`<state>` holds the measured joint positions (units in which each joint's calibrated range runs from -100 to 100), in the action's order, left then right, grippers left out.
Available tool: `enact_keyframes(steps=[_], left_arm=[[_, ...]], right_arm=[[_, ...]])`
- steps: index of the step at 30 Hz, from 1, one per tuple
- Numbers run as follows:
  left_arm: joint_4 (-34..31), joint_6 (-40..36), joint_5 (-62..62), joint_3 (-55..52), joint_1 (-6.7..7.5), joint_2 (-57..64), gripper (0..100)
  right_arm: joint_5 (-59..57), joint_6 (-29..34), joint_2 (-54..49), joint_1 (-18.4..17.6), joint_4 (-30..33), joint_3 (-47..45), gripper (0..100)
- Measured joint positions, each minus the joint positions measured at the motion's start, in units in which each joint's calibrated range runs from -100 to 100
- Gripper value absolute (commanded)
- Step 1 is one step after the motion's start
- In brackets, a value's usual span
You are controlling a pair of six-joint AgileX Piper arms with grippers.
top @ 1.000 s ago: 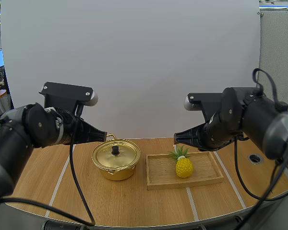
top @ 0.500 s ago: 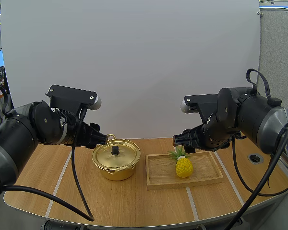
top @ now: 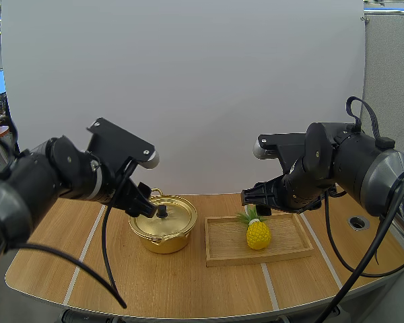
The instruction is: Open the pot, put the pineapple inside, and close it
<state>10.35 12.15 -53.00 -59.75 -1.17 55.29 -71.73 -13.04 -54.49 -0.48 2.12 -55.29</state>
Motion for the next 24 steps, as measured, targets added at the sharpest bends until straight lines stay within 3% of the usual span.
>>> enact_keyframes(steps=[1, 2, 3, 8, 15, 24], left_arm=[[4.45, 8.25, 0.00, 0.00, 0.00, -0.93, 100], [7.96, 8.25, 0.00, 0.17, -0.08, -4.03, 100], [11.93, 20.99, -3.09, 5.44, -0.08, -10.88, 100], [12.50, 22.39, -7.86, 14.47, 0.22, -22.77, 100], [12.50, 22.49, -9.48, 20.82, 3.72, -36.58, 100], [12.50, 22.49, -8.65, 23.06, 3.96, -45.37, 100]], right_arm=[[-0.19, 0.00, 0.00, 0.00, -0.36, 0.00, 100], [-0.35, 0.00, 0.00, 0.00, -2.12, 0.00, 100], [-0.52, 0.00, 0.00, 0.00, -2.60, 0.00, 100], [-0.52, 0.00, 0.00, 0.00, -6.52, 0.00, 100], [-0.52, 0.00, 0.00, 0.00, -6.88, 0.00, 100], [-0.52, 0.00, 0.00, 0.00, -6.88, 0.00, 100]])
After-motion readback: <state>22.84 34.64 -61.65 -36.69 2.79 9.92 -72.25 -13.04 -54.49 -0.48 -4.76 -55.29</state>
